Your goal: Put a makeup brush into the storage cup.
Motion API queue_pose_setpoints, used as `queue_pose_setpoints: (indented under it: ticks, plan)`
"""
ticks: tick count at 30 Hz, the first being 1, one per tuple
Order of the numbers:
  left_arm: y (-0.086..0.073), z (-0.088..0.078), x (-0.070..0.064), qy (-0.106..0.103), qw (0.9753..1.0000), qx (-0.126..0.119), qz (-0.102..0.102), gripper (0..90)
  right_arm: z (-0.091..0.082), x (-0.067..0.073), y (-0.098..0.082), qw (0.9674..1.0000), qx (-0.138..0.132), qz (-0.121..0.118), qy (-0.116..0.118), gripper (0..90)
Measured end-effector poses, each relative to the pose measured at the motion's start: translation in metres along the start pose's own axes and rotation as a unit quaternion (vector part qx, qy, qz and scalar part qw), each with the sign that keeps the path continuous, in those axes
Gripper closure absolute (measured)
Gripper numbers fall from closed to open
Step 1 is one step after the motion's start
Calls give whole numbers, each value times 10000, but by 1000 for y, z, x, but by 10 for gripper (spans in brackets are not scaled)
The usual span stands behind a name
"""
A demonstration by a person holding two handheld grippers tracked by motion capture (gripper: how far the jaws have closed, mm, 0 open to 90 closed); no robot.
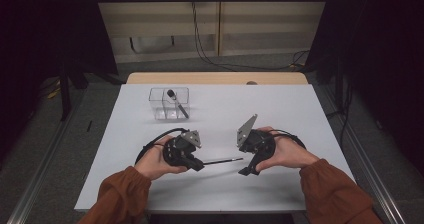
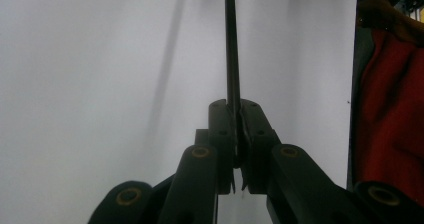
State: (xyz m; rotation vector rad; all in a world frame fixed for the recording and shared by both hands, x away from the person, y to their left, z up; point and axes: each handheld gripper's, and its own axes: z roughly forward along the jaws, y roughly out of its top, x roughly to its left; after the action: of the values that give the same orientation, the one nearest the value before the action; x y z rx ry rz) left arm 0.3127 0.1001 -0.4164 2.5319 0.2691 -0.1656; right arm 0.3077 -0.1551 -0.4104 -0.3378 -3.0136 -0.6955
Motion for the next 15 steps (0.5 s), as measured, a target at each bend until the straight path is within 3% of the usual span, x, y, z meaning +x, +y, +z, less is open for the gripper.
queue_pose_setpoints:
  ticks: [8, 15]
  plan:
    - [-14, -7, 3, 39, 9997, -169, -154, 857, -4, -1, -9, 9994, -302, 155, -98, 158]
    - [-18, -12, 3, 22, 9995, -286, -153, 856, -6, 1, -18, 9979, -559, 293, -123, 121]
